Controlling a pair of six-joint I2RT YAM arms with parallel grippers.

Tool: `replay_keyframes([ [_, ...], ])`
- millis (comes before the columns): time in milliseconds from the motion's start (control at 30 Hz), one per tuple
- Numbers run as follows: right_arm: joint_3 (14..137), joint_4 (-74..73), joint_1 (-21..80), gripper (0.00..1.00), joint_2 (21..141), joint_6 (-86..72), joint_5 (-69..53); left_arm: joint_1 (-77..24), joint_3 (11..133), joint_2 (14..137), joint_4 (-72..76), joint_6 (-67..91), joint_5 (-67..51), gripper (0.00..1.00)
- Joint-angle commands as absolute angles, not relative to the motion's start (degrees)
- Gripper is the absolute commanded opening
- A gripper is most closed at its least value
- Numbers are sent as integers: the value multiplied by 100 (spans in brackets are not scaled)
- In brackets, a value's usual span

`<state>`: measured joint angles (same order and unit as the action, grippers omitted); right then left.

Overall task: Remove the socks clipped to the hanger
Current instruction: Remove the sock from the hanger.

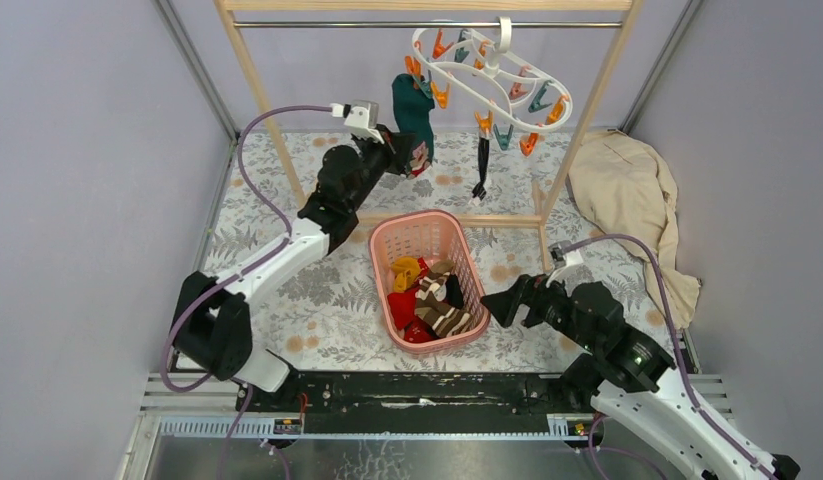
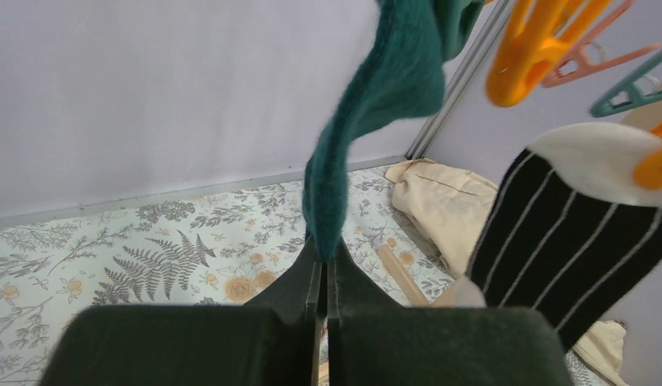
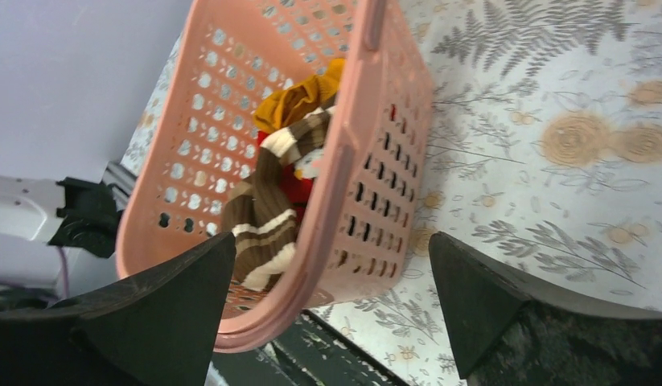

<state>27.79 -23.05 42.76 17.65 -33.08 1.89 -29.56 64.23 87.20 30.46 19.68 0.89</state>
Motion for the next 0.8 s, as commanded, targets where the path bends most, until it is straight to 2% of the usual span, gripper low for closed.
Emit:
replay_keyframes([
  [0, 3254, -1504, 4310, 95, 2457, -2994, -589, -2930, 6687, 8368, 2110, 2006, 161, 0],
  [167, 3759, -1210, 4307, 92, 3383, -2795, -687, -2936, 6831, 8104, 1329, 2178, 30, 0],
  [433, 4578, -842, 4308, 89, 4079, -2778, -196, -2944, 6934, 7727, 389, 2671, -339, 0],
  [667, 4810, -80, 4311, 80, 4566, -2784, 111, -2944, 7040, 7528, -39, 3226, -920, 0],
  [767, 4887, 343, 4309, 81, 4837, -2663, 156, -2944, 7076, 7432, -226, 3441, -1132, 0],
])
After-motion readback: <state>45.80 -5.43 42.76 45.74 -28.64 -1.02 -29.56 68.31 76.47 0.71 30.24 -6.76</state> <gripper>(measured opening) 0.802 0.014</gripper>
